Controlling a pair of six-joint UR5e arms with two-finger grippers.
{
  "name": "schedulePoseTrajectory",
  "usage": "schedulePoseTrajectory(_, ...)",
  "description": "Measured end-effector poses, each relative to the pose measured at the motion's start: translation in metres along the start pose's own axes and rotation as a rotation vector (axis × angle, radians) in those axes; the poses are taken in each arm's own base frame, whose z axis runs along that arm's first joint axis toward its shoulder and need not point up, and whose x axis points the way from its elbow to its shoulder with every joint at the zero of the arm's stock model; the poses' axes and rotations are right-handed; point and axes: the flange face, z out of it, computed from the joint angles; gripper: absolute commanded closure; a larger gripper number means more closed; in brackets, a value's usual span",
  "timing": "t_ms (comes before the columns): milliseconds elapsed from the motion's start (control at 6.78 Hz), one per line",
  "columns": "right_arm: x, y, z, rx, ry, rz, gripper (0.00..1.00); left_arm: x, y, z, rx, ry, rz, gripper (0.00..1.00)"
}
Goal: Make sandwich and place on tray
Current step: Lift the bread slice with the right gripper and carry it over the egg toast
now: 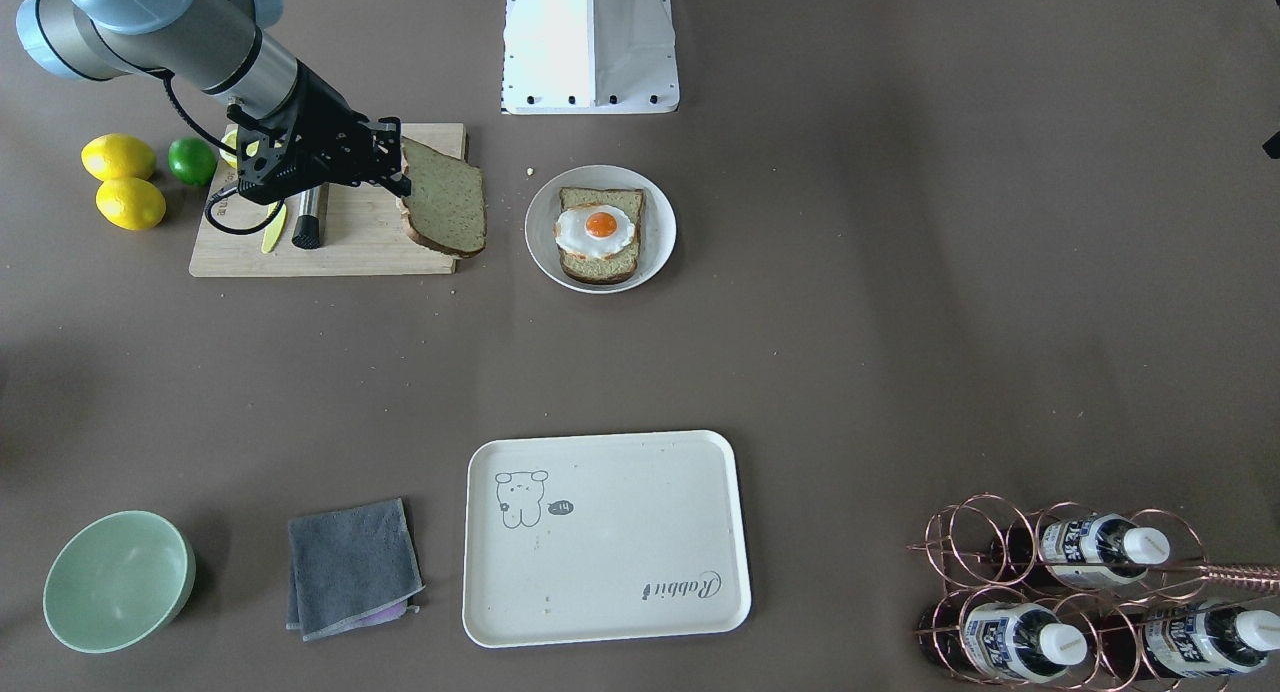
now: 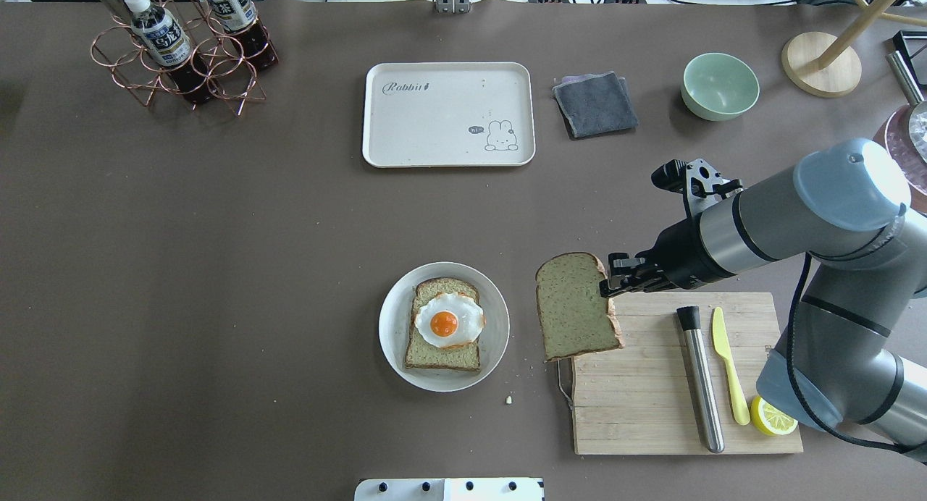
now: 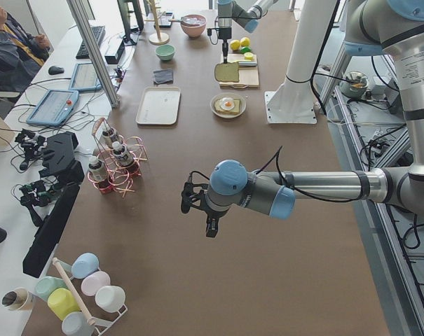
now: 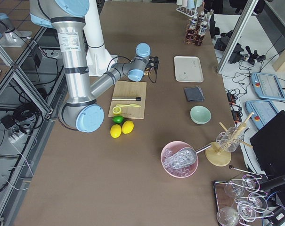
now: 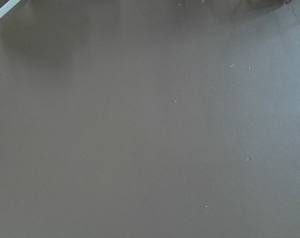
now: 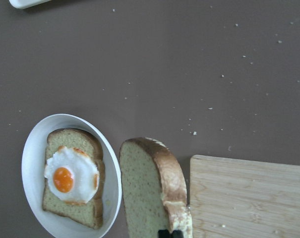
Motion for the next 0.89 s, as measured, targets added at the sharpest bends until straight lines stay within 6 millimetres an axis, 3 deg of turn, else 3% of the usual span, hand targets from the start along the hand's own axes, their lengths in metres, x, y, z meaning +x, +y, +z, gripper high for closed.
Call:
schedulePoseTrajectory(443,-0.07,-0.002,0.033,-0.028,-0.065,0.057,1.0,-0.001,0.001,0.0,-0.001,0.0,0.0,0.03)
schedulePoseTrajectory(738,-0.1,0.011,0.069,-0.025,-0.083,0.09,1.0,-0.003,0.003,0.002,0.004,0.001,0.006,0.03)
schedulePoseTrajectory(885,-0.105,0.015,0.084,-0.016,-0.101,0.102,1.0,-0.003,0.004,0.002,0.006,0.002,0.008,0.03)
